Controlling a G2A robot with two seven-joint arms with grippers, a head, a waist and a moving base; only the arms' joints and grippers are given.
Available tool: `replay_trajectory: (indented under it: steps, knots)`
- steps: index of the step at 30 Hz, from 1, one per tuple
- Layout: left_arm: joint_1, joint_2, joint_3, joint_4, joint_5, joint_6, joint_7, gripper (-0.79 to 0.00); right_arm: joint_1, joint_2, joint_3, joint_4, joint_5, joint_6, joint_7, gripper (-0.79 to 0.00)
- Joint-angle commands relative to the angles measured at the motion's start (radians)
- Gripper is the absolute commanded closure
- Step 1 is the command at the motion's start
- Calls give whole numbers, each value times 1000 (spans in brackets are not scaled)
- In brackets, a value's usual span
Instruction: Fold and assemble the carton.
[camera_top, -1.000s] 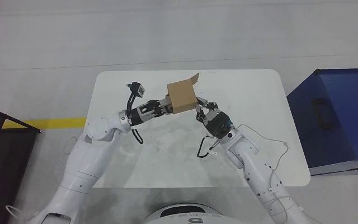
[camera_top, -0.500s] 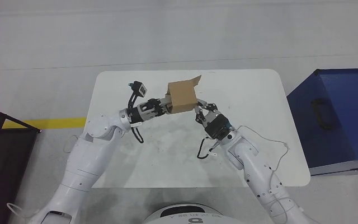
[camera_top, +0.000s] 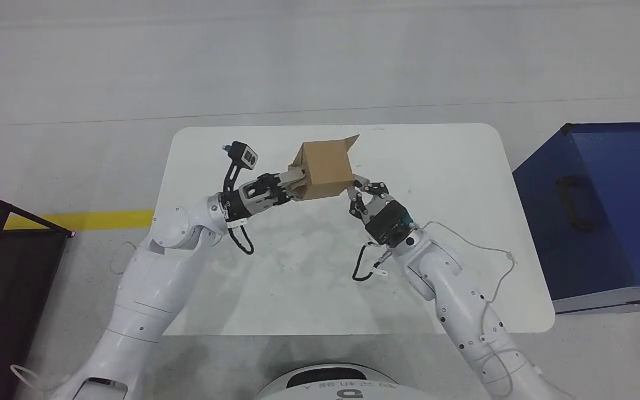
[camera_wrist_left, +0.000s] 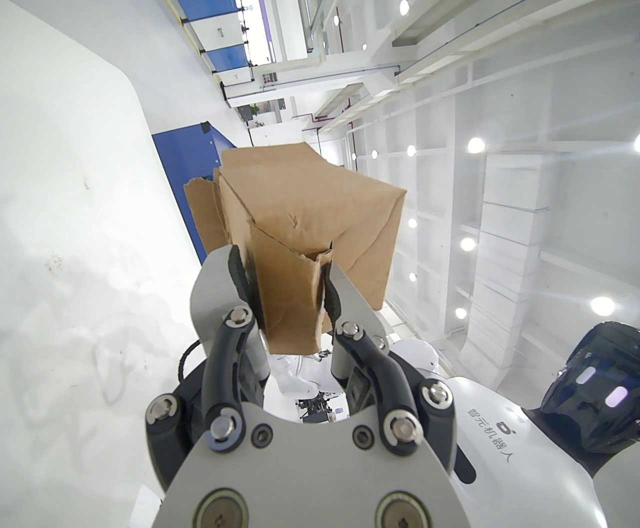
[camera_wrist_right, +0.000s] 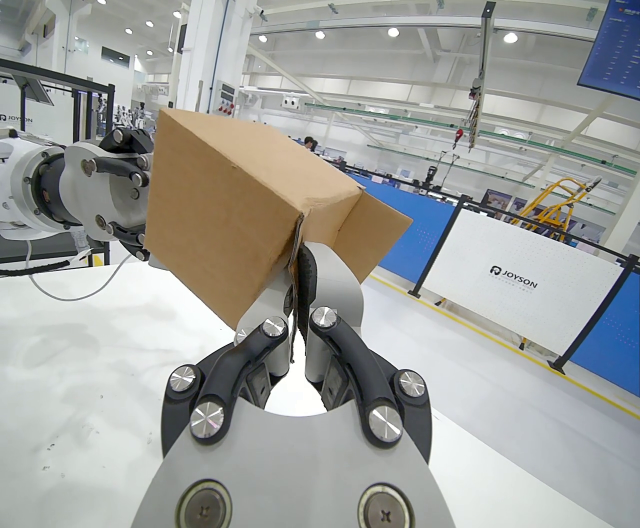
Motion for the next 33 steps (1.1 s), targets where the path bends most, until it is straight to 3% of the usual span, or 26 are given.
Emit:
replay_trajectory:
  steps: [1,6,17,33]
  knots:
    - [10,3,-16,-2,-12,-16,-9,-308,3,0,3,2,9,2,-3,0]
    - [43,10,-63,-19,-41,-43,-20,-332,5,0,15,8,31,2,-17,0]
    - [117,19,-107,-56,-55,-47,-29,-252,1,0,29,28,46,22,-22,0]
    - [47,5,-32,-32,-20,-15,12,-166,-2,-1,18,27,29,20,-23,0]
